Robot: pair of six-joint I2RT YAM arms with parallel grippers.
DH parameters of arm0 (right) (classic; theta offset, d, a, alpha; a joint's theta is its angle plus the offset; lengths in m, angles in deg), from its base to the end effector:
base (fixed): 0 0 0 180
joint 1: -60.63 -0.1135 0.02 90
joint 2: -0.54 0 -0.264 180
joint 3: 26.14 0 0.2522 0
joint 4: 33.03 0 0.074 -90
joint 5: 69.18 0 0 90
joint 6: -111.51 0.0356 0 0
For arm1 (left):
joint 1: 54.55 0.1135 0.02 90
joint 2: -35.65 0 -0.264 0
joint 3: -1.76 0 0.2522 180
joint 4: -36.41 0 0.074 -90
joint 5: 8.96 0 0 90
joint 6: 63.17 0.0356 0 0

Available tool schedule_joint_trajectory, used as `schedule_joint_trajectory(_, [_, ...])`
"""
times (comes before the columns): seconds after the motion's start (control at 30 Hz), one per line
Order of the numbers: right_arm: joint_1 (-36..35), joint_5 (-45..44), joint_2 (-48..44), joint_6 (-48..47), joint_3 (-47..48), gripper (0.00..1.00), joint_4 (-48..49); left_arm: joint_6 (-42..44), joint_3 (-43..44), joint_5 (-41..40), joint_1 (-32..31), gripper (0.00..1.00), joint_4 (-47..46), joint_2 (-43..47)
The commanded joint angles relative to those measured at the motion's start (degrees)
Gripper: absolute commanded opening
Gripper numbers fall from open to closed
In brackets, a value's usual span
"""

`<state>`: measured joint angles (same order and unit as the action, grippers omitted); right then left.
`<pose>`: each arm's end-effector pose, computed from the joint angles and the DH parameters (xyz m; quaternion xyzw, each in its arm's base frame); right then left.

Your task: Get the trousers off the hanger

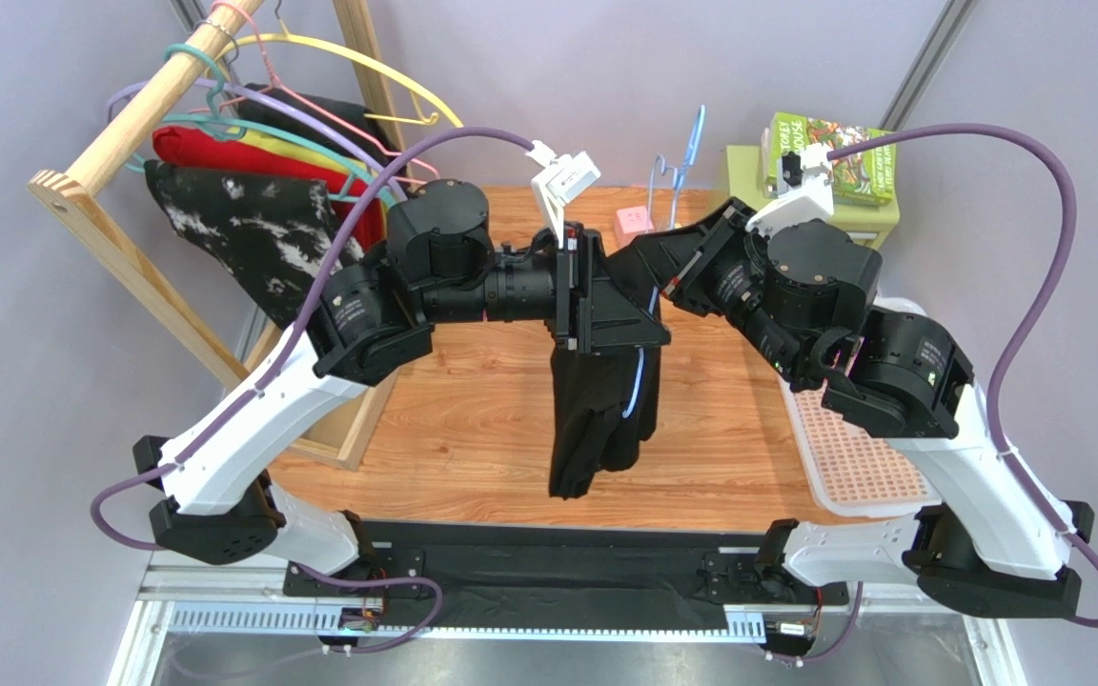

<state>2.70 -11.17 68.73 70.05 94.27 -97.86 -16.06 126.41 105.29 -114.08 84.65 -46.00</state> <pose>0.1105 0.1409 0.5352 0.1103 0.7619 0.3527 0.5320 0.1254 -0.2420 0.5370 0.2446 0.6941 -0.6109 0.2919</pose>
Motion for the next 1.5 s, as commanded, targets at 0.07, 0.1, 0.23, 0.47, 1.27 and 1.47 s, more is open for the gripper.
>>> schedule_joint_trajectory(0.07, [-0.1,0.1,-2.0,2.4,-0.3,0.0,8.2,2.6,-0.2,-5.1,0.3,0.67,0.7,3.9])
schedule_joint_trajectory(0.1, [0.0,0.5,-2.1,2.4,-0.4,0.0,8.6,2.2,-0.3,-4.9,0.7,0.67,0.8,3.3])
schedule_joint_trajectory(0.23, [0.0,1.4,-2.4,2.8,-0.2,0.0,9.2,0.6,-1.3,-3.5,1.0,0.62,0.2,2.5])
schedule_joint_trajectory(0.47, [0.0,1.7,-2.9,3.7,-0.1,0.0,9.7,0.1,0.4,-1.9,1.2,0.5,-0.4,0.0])
schedule_joint_trajectory(1.27, [0.0,4.5,-3.8,3.6,-2.9,0.0,13.6,-4.0,-3.3,3.7,3.5,0.43,-5.3,0.8])
schedule_joint_trajectory(1.47, [0.0,5.4,-3.8,2.3,-3.7,0.0,15.6,-7.1,-6.2,8.5,3.8,0.37,-12.5,1.3])
